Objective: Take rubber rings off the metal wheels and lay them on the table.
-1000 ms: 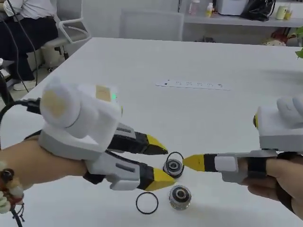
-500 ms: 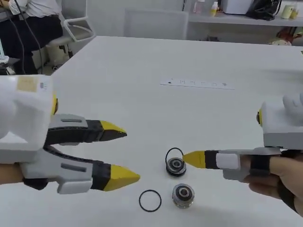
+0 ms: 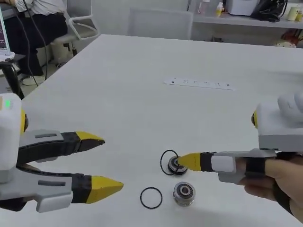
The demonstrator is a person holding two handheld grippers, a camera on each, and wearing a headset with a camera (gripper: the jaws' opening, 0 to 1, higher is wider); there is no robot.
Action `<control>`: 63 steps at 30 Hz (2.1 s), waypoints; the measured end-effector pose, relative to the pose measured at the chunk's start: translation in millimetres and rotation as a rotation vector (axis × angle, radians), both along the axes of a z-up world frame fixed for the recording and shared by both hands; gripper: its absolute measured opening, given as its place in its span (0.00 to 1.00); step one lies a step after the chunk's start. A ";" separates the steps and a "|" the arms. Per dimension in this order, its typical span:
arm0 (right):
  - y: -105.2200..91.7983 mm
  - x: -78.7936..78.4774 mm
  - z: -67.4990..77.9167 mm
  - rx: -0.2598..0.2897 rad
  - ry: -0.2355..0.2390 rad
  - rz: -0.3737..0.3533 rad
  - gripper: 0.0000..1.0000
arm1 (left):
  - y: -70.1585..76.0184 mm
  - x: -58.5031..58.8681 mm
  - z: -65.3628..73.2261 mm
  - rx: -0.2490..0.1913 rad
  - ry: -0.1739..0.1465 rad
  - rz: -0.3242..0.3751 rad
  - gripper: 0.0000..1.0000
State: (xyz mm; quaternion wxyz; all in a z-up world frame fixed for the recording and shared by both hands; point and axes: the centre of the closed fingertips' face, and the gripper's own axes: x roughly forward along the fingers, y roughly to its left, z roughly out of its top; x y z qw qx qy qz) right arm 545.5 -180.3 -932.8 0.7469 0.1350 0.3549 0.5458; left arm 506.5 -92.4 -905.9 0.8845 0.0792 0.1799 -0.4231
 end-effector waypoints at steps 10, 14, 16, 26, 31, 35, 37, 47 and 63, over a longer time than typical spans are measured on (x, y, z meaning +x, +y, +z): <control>5.9 -7.9 -5.7 -0.017 0.007 0.034 0.00 | -1.4 -7.1 -14.5 -0.016 0.035 0.028 0.59; 8.2 -11.9 -10.8 -0.032 0.013 0.050 0.00 | -1.7 -8.3 -17.4 -0.021 0.048 0.034 0.59; 9.6 -14.6 -14.0 -0.042 0.016 0.061 0.00 | -1.6 -7.8 -16.9 -0.022 0.046 0.038 0.59; 14.6 -25.1 -33.0 -0.098 0.036 0.106 0.00 | -0.2 -8.7 -19.6 -0.019 0.054 0.052 0.58; 13.5 -29.9 -48.0 -0.147 0.033 0.137 0.00 | -3.1 -10.8 -20.3 -0.034 0.071 0.042 0.59; 14.6 -29.9 -54.3 -0.159 0.039 0.143 0.00 | -4.0 -11.9 -21.8 -0.039 0.085 0.042 0.64; 14.6 -30.6 -60.0 -0.178 0.037 0.151 0.00 | -4.1 -11.2 -22.2 -0.040 0.087 0.045 0.68; 12.3 -26.6 -71.3 -0.224 0.009 0.151 0.00 | -7.1 -13.6 -24.0 -0.055 0.108 0.032 0.70; 13.0 -16.1 -82.6 -0.301 -0.142 0.170 0.02 | -8.4 -15.8 -28.3 -0.041 0.126 0.022 0.67</control>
